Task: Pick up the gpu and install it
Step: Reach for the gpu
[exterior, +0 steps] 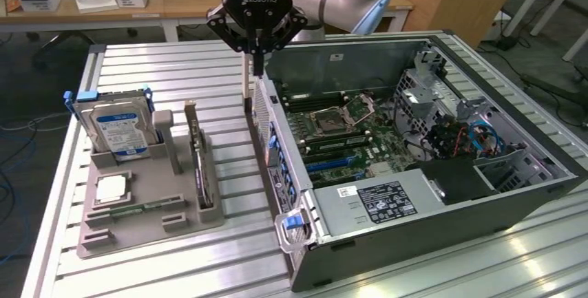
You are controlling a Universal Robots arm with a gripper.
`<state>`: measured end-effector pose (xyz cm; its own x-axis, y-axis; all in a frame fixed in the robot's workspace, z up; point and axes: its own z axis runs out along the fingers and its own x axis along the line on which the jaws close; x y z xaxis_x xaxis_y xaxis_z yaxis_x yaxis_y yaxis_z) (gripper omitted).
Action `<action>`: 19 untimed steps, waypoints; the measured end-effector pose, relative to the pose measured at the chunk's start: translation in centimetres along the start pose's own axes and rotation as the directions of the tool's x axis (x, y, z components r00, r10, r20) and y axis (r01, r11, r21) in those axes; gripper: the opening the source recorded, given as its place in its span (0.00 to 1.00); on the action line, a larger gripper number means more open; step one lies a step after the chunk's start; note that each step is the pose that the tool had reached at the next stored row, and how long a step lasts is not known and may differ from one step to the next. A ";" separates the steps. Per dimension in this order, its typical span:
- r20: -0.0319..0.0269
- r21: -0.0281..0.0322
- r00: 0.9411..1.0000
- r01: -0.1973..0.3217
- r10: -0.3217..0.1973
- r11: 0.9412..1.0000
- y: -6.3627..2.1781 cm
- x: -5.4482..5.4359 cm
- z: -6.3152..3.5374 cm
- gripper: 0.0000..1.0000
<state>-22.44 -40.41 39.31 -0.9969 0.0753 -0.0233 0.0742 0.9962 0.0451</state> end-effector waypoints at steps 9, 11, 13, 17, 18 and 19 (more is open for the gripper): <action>0.000 0.000 1.000 0.000 0.000 1.000 -0.11 0.8 -0.02 0.10; 0.000 0.000 1.000 0.000 0.000 1.000 -0.14 1.0 -0.02 0.10; 0.000 0.000 1.000 0.000 0.000 1.000 -0.17 1.1 -0.03 0.10; 0.000 0.000 1.000 0.000 0.000 1.000 -0.22 1.5 -0.04 0.10; 0.000 0.000 1.000 0.000 0.000 1.000 -0.23 1.6 -0.04 0.10; 0.000 0.000 1.000 0.000 0.000 1.000 -0.24 1.7 -0.04 0.10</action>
<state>-24.12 -40.53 39.30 -0.9969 0.0753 -0.0233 0.0742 0.9962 0.0450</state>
